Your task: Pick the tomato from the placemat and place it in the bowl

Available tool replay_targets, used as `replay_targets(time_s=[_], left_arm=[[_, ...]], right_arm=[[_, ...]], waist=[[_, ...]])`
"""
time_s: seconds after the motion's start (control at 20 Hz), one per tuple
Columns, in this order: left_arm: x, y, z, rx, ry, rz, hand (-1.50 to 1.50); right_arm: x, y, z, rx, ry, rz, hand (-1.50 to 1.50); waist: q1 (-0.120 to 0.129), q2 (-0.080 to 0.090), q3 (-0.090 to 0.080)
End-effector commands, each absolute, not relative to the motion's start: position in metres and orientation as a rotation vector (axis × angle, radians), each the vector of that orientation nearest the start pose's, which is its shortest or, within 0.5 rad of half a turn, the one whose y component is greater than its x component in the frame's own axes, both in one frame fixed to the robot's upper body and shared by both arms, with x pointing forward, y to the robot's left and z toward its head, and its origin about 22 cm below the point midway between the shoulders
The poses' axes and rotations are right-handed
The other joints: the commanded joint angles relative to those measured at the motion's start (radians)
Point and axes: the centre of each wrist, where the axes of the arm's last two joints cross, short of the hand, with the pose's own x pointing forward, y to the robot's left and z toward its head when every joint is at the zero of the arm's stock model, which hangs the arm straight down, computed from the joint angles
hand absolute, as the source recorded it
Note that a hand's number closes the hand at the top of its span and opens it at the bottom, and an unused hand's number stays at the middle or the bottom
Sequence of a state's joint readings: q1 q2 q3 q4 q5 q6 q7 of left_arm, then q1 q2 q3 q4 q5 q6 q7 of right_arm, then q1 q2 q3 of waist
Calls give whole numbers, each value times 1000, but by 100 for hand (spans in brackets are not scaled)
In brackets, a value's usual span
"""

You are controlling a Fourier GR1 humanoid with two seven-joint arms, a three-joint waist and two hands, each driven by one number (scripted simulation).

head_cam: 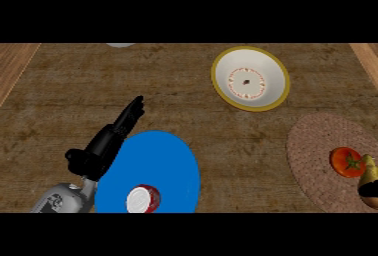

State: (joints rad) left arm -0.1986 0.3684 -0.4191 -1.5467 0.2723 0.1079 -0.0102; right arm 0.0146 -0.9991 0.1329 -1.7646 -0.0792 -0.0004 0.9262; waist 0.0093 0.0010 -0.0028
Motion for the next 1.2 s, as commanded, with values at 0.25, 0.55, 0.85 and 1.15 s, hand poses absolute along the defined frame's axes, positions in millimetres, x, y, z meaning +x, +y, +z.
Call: replay_targets(time_s=[0.25,0.55,0.85,1.15], left_arm=[[265,206,37,-183,-1577,-390,0],[267,192,36,-161,-1591,-383,0],[267,189,23,-165,-1579,-371,0],[262,207,37,-157,-1588,-371,0]], right_arm=[[249,-338,141,-801,-608,540,-150],[237,-315,115,-898,-652,522,-150],[230,-322,90,-971,-673,524,-150],[234,-323,58,-1061,-627,509,-150]], waist=[[-9,-2,3],[-13,-2,3],[-15,-1,3],[-8,-1,3]])
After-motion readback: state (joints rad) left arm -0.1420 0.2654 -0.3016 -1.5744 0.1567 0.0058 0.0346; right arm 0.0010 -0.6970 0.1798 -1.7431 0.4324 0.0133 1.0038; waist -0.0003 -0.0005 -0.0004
